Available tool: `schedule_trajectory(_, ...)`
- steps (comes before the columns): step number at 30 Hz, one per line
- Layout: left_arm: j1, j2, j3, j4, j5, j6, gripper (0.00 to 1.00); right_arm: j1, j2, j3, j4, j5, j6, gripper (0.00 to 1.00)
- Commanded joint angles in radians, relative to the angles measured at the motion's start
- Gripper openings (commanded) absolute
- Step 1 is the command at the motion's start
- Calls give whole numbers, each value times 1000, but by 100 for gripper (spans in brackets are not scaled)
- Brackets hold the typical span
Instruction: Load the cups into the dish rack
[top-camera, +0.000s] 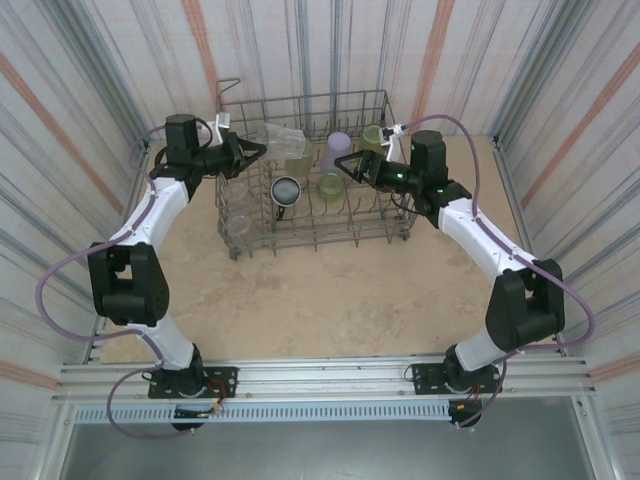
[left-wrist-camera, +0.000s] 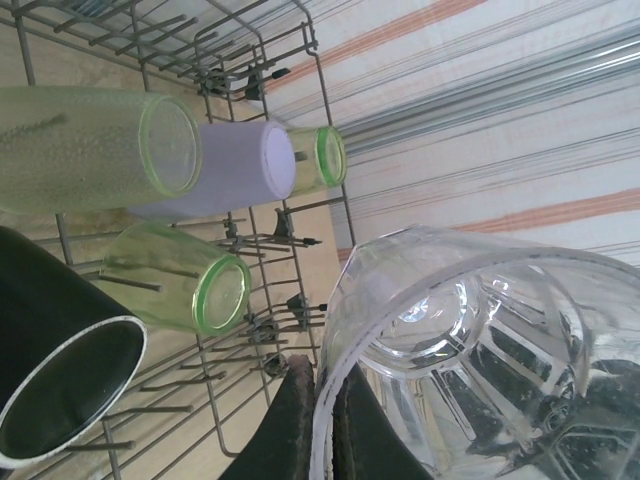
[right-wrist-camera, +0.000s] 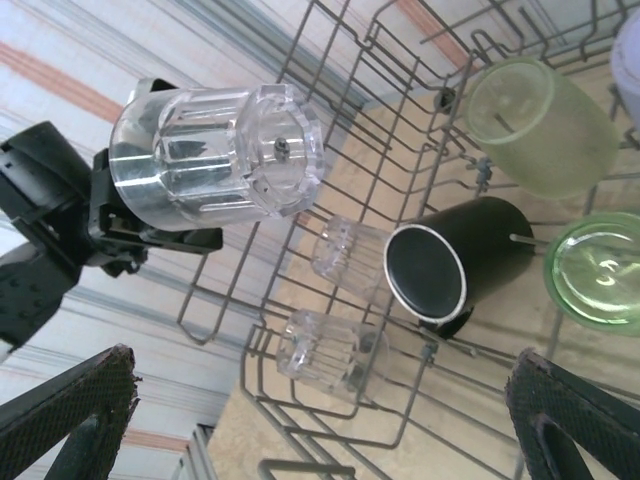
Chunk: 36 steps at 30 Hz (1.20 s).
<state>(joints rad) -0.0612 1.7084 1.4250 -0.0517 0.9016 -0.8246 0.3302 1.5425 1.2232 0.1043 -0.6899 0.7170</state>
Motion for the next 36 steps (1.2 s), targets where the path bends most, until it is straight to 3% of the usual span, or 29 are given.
schedule_trajectory(1,22,-2,10,131,93,-71,0,20,43,34,144,-38,78,99)
schedule_trajectory(15,90,-23,-56,240,204,-144,0,77,243,122,487,-106,254,99)
schedule_trajectory(30,90,3,-73,364,259,-252,0,128,408,278,612,-136,358,100)
schedule_trajectory(36,90,16,-80,443,281,-316,0,145,462,335,678,-174,433,91)
